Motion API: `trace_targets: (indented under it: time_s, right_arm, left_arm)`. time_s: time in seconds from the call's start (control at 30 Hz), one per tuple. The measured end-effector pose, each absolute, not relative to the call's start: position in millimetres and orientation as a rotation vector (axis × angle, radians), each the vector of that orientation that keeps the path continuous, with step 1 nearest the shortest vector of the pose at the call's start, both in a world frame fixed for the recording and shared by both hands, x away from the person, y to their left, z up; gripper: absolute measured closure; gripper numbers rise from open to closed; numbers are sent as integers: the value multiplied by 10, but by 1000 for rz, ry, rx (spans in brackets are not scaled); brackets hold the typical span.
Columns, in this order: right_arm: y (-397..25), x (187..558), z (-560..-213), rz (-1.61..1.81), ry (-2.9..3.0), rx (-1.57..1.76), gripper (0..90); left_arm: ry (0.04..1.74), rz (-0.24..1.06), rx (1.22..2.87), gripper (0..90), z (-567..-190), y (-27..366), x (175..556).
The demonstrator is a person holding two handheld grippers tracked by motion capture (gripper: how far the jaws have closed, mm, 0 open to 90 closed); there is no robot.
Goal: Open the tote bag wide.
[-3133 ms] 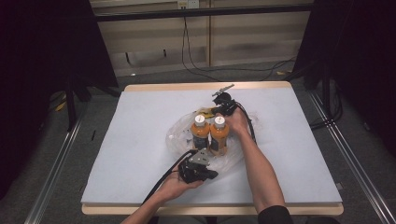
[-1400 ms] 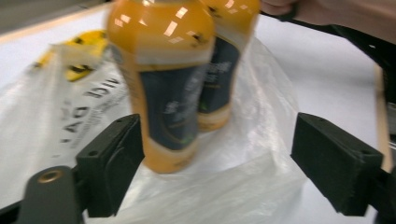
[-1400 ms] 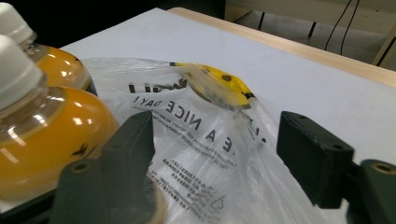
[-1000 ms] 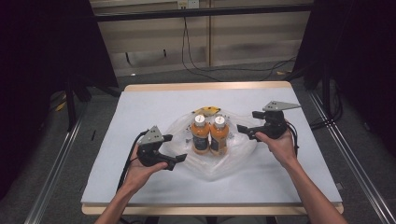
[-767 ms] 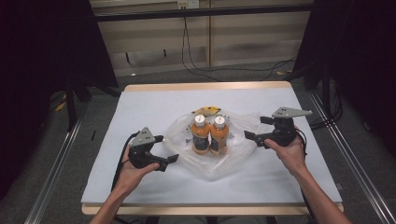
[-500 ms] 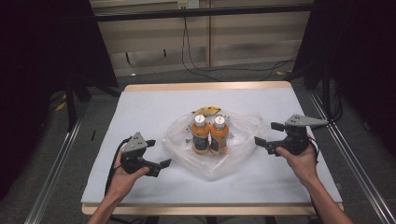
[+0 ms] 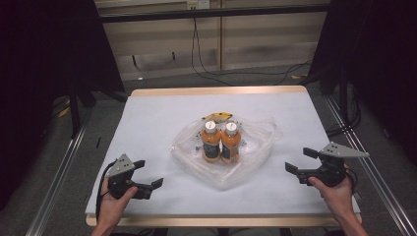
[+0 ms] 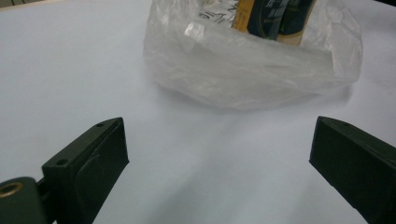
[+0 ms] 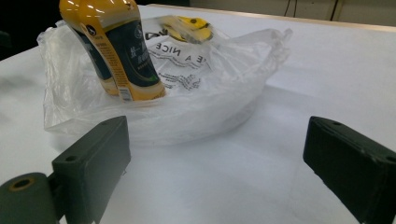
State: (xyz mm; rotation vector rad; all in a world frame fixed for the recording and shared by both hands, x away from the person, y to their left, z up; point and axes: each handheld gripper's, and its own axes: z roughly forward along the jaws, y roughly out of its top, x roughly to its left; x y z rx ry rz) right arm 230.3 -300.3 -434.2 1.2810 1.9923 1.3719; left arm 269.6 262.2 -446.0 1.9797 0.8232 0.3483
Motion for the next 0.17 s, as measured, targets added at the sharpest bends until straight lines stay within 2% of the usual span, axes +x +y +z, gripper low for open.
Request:
trace_targets:
  time_s: [0.17]
  right_arm:
    - [-3154, 2260, -4378, 1351, 1925, 1330, 70]
  left_arm:
    - [862, 385, 1922, 44, -4463, 2693, 2671]
